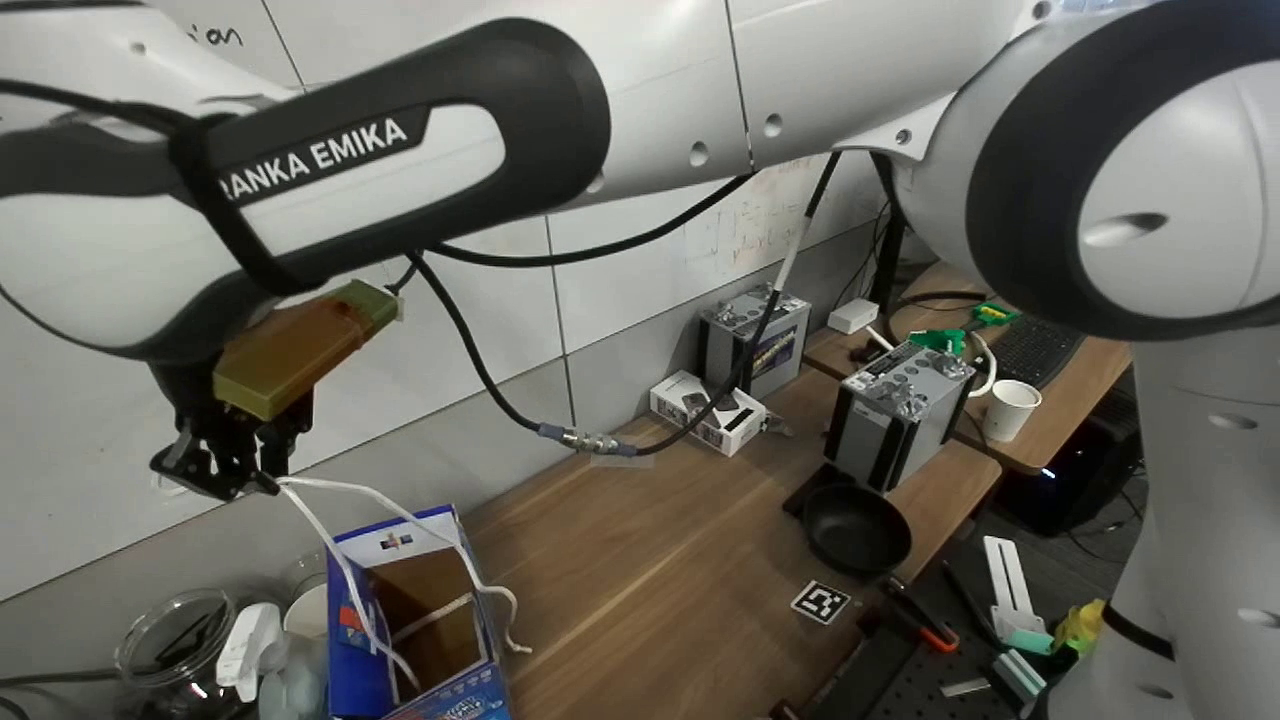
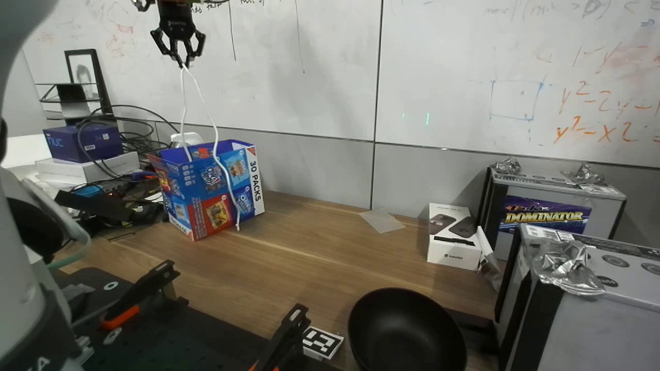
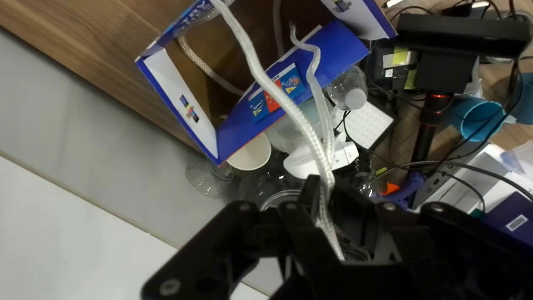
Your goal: Put the two white ropes inside the blue box
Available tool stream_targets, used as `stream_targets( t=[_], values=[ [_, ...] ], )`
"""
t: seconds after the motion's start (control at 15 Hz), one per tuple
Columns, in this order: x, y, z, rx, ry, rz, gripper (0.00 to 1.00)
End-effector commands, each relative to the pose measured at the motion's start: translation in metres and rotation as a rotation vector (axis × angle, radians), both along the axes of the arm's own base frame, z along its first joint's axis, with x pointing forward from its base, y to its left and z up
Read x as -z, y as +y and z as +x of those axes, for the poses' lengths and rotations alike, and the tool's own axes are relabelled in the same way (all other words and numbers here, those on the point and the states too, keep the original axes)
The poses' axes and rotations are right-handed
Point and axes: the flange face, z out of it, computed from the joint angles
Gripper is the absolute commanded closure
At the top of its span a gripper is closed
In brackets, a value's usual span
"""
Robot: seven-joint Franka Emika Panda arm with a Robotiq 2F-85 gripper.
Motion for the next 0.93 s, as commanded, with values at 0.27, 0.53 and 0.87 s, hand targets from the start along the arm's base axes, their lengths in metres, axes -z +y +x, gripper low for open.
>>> stream_targets(
  t=[0.27, 0.53, 0.87],
  values=[
    [0.097, -0.072, 0.016, -0.034, 0.051, 0.188, 0.97],
    [0.152, -0.114, 0.017, -0.031, 0.135, 0.270, 0.97],
    [0.206, -0.137, 0.016, -0.070, 0.257, 0.353, 0.97]
  ],
)
